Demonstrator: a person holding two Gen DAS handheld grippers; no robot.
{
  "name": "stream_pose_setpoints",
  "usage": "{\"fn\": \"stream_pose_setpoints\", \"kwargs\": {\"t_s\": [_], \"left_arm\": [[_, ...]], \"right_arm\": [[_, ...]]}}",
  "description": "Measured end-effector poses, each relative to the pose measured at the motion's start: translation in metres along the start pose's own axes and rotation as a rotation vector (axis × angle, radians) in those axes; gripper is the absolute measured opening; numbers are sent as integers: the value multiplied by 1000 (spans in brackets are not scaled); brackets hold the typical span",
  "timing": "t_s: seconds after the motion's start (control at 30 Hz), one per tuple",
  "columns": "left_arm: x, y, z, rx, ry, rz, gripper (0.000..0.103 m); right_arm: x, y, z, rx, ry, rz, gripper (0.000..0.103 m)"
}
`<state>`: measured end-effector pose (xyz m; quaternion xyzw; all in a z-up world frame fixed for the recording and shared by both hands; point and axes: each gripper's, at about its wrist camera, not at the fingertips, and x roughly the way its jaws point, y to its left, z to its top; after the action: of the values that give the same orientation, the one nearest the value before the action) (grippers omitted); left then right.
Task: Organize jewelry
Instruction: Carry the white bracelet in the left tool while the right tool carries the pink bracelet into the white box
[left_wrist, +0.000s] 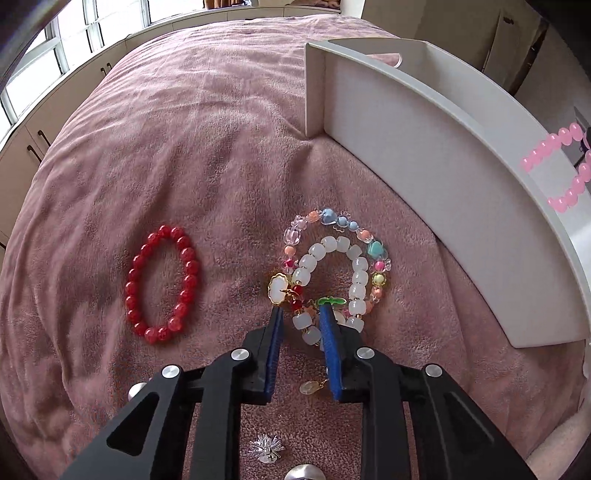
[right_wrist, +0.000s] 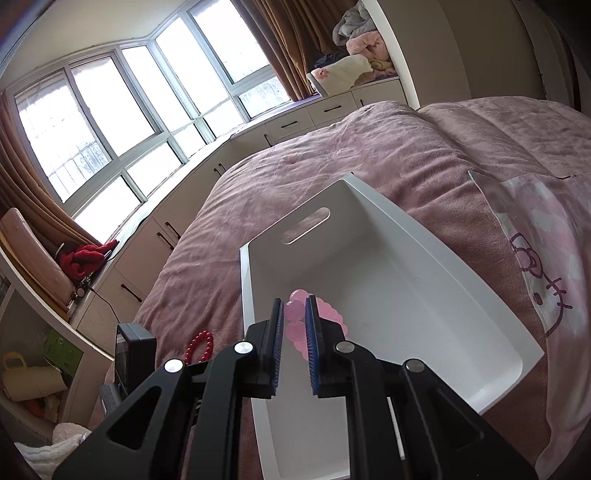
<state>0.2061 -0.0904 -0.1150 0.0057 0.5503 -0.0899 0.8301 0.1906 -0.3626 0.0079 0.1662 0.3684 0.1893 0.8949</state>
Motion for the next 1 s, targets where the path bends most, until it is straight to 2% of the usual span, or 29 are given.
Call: {"fn": "stream_pose_setpoints", "kwargs": {"t_s": [0.2, 0.33, 0.5, 0.77, 1.0], "left_arm": [[-10, 6, -4, -22, -21, -39, 15], [-32, 13, 1, -50, -69, -63, 15], [-73, 11, 23, -47, -155, -100, 15], [-146, -36, 79, 60, -307, -154, 15], [-172, -88, 124, 150, -368, -180, 15]], "right_arm": [[4, -1, -4, -5, 14, 2, 13], [2, 0, -4, -11, 6, 1, 13], [-4, 1, 1, -14, -24, -2, 13], [-14, -6, 7, 2, -57, -19, 13], [-27, -8, 19, -18, -89, -77, 13]]}}
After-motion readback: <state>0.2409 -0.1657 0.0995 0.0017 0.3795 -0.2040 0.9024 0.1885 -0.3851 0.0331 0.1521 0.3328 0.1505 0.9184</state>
